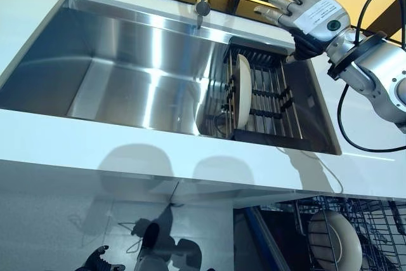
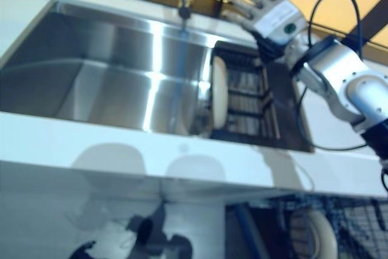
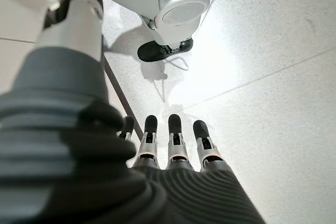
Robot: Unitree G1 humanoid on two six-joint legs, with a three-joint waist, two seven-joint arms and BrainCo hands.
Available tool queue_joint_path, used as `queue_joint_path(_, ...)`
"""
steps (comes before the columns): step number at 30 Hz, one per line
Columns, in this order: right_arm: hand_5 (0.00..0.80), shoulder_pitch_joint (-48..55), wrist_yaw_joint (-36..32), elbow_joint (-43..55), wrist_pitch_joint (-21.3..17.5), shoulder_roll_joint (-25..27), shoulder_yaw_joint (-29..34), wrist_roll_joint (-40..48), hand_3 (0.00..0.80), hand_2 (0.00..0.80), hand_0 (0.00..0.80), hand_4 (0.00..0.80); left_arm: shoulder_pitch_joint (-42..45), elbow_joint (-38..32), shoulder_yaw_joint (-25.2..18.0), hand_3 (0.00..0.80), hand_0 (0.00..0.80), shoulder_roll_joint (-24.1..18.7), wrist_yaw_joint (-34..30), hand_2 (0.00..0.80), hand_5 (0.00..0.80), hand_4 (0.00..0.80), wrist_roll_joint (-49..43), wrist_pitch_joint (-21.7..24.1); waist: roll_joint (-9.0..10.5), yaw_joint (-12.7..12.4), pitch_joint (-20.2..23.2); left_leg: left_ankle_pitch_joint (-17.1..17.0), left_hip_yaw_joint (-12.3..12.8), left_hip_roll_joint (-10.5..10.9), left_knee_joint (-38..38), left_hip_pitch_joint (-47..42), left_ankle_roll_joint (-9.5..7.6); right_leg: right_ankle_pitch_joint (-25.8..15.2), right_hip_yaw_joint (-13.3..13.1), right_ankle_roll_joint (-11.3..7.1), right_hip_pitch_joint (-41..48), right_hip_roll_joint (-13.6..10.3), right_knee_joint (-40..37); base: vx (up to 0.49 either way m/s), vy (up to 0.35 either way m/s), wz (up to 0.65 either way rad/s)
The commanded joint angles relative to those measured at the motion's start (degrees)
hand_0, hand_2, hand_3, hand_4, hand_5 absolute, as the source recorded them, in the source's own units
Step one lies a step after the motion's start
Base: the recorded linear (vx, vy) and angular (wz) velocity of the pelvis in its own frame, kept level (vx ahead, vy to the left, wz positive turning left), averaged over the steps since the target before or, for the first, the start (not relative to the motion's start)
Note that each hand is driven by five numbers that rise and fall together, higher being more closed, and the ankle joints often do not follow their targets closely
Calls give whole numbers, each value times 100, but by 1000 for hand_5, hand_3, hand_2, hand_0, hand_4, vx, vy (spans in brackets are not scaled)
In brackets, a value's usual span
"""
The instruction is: Take plates into dishwasher
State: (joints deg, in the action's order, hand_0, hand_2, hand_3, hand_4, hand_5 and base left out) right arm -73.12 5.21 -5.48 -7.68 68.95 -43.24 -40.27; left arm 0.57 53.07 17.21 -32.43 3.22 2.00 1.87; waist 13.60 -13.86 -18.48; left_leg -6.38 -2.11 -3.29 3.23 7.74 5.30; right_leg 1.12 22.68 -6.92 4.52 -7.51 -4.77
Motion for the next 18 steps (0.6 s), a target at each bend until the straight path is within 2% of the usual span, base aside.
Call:
queue_joint_path(1,0,-467,6,-96,-272,79,-348,-319,0,0,0,0,66,111,-4,0,0,53,-43,0,0,0,90,169,-21,-216,210,412,61,295,177,-298,-399,-499,-22,-228,-456,273,303,0,0,0)
queue_joint_path(18,0,-503,6,-390,-492,-100,-560,-440,0,0,0,0,55,61,61,0,0,87,-84,0,0,0,108,309,-83,-303,77,418,19,285,177,-277,-359,-433,17,-168,-444,273,299,0,0,0)
